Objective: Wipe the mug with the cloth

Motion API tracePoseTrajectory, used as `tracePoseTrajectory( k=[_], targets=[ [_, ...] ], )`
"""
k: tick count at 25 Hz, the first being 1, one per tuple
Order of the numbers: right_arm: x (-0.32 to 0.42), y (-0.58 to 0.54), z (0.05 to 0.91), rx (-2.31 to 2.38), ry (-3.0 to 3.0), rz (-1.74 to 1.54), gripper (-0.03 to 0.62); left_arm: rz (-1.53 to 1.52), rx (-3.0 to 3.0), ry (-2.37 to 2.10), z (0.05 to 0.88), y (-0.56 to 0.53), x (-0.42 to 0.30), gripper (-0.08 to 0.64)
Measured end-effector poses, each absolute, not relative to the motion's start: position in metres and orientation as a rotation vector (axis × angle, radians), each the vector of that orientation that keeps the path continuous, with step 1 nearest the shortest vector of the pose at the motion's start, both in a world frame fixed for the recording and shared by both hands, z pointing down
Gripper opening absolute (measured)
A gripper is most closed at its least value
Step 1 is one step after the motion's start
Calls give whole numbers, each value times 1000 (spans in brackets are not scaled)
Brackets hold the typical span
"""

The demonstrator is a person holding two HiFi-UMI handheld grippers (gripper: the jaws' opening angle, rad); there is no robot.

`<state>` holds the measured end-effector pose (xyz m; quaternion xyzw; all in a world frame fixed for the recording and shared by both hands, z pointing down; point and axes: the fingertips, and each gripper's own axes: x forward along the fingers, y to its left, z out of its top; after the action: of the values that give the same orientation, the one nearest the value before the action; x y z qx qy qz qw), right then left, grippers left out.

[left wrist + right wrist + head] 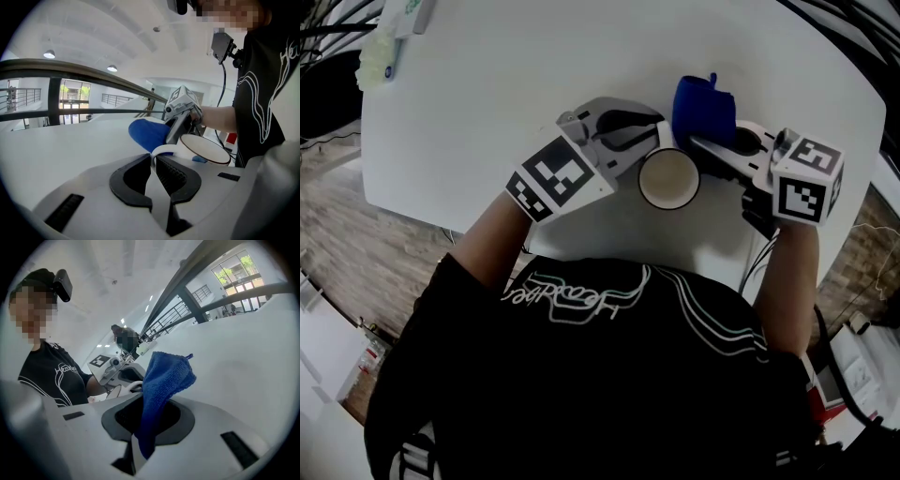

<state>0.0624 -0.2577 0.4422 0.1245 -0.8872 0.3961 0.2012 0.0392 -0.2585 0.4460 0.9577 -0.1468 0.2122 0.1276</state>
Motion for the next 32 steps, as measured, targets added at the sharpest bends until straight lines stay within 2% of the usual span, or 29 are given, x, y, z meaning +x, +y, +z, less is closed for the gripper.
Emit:
tracePoseTrajectory(
  k=[6,16,32],
  targets=[
    [62,-266,425,514,-2534,1119,51,654,2766,-481,456,-273,17,43],
    [110,-222,382,732,-2653,1228,51,680,2739,-592,446,-255,25,43],
    [86,-215,403,804,-2638,1407,51,681,2726,-630,452,-252,4,43]
  ],
)
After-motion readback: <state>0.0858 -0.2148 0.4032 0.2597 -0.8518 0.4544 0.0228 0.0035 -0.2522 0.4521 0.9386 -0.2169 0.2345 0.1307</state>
